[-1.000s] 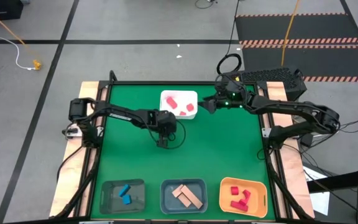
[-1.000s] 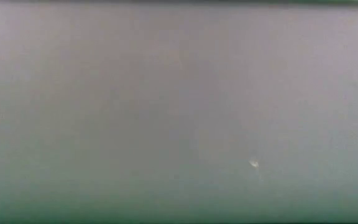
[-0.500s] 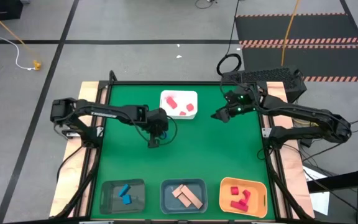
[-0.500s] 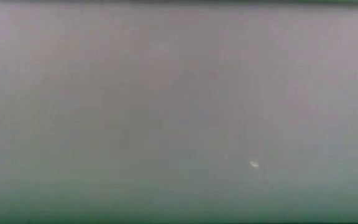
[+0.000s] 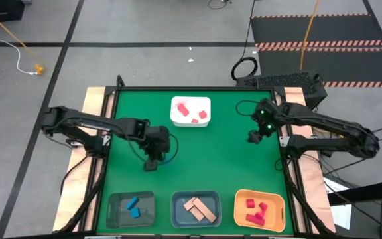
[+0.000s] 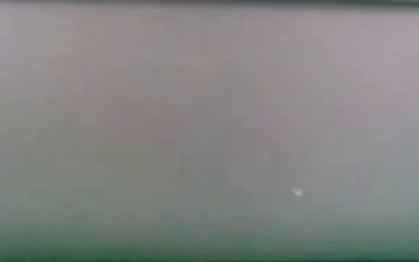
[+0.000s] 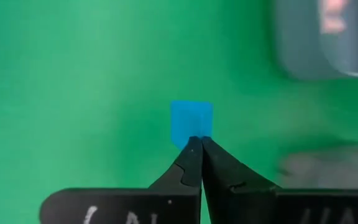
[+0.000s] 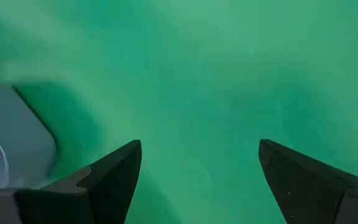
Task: Sort & place blocks by color
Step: Put the blue block into the gray bin
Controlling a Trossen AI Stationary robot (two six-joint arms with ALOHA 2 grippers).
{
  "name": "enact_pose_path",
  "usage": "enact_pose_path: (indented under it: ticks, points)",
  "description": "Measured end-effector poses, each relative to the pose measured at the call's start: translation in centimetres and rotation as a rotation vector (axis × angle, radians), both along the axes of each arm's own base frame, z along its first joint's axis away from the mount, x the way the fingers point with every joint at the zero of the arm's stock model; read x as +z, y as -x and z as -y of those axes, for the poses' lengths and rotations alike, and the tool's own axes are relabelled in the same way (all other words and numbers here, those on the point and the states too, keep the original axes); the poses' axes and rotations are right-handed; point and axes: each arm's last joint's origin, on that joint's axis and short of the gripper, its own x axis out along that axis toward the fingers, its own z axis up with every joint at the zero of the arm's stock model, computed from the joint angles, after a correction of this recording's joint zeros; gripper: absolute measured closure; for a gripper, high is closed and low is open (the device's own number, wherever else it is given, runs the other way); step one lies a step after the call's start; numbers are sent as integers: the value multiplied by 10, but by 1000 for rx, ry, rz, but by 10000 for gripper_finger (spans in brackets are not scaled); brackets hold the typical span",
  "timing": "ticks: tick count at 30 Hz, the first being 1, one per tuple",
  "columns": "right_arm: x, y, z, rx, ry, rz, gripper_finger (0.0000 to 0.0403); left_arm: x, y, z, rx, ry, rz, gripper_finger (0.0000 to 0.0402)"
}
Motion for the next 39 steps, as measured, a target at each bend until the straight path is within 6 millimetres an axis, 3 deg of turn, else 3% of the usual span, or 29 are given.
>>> enact_pose_path:
  ticks: [8,16,26,35,39]
  points:
    - [-4,17,-10,171,147,10,90,37,31,48,15,246,11,401]
    - [-33,15,-24,323,113,266,90,54,65,100,79,414,-121,401]
    - [-38,-8,-24,295,262,546,90,41,92,145,-16,374,-302,401]
    - [-67,-8,-26,200,306,790,90,2,94,147,13,309,-375,401]
    - [-77,-3,-28,157,286,868,90,-7,91,148,39,346,-353,397]
